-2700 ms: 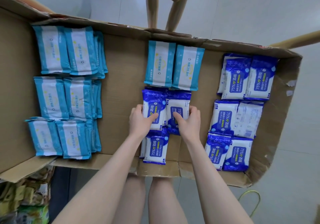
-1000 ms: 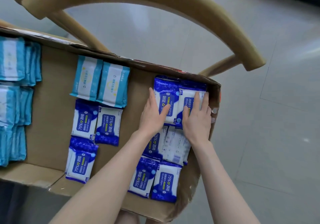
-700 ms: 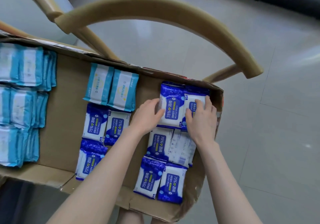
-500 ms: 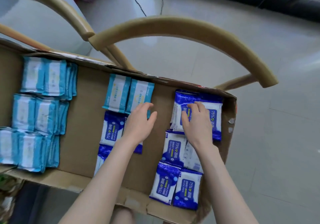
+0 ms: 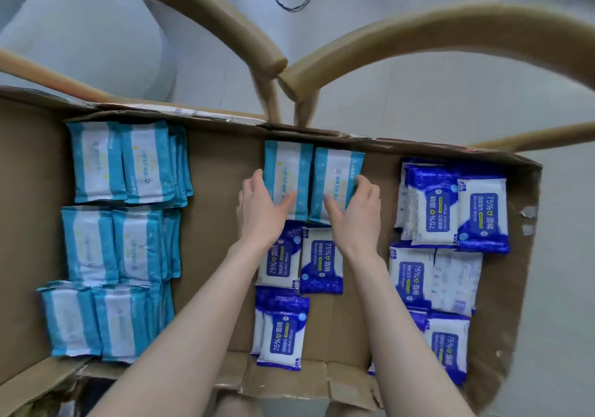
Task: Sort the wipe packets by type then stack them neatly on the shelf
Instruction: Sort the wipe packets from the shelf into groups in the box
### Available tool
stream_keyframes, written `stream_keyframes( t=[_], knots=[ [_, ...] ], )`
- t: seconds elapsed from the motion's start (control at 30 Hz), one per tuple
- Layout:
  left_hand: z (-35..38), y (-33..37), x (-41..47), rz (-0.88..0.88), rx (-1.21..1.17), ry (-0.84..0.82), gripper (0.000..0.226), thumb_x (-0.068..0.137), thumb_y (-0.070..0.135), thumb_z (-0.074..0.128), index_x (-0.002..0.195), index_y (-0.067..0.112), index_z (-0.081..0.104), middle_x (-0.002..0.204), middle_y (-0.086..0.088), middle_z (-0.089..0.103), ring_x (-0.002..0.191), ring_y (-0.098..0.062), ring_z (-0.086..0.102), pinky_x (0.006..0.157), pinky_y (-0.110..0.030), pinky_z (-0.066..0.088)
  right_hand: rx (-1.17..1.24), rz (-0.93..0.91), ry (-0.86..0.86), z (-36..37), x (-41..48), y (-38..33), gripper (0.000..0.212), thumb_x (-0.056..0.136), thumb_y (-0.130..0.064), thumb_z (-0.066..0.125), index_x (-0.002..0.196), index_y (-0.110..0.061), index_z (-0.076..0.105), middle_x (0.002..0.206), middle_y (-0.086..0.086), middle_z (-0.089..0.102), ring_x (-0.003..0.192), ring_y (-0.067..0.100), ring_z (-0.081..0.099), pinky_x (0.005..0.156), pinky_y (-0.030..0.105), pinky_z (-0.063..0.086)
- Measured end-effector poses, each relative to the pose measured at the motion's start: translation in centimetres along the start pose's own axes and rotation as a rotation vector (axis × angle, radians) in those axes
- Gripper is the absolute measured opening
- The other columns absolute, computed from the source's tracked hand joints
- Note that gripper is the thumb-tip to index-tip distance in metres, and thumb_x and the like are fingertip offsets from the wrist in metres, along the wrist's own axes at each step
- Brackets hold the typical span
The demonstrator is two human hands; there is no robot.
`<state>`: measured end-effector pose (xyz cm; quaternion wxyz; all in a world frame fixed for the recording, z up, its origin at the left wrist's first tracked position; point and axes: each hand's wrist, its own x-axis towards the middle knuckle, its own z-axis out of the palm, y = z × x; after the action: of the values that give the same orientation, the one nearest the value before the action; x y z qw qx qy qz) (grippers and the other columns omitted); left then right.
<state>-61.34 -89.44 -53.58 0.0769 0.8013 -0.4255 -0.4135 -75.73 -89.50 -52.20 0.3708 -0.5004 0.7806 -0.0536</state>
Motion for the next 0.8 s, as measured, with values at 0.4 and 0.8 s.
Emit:
stream_keyframes(
  t=[0.4,0.8],
  knots=[
    [-2.4,-1.6,1.6,-0.105,-0.33,-0.04,0.046,0.081,0.023,0.074,0.108,0.017,0.038,0.102,0.006,0.056,0.075,0.0,0.055,0.056,-0.012,0.042,0.276,0.232,0.14,1.2,1.7,0.3,0.051,0.073,-0.028,0.079,0.102,-0.024,0.038,0.112,0.003,0.052,0.104,0.023,0.056,0.089,0.044,0.051],
    [-1.4,-0.8,1.4,-0.13,-0.416,-0.231,0.034,0.082,0.025,0.073,0.107,0.02,0.051,0.115,-0.003,0.062,0.095,-0.013,0.063,0.079,-0.032,0.056,0.344,0.131,-0.008,0.9,2.0,0.1,0.039,0.083,-0.023,0.071,0.107,-0.025,0.041,0.112,0.0,0.05,0.102,0.017,0.056,0.087,0.035,0.052]
  ],
)
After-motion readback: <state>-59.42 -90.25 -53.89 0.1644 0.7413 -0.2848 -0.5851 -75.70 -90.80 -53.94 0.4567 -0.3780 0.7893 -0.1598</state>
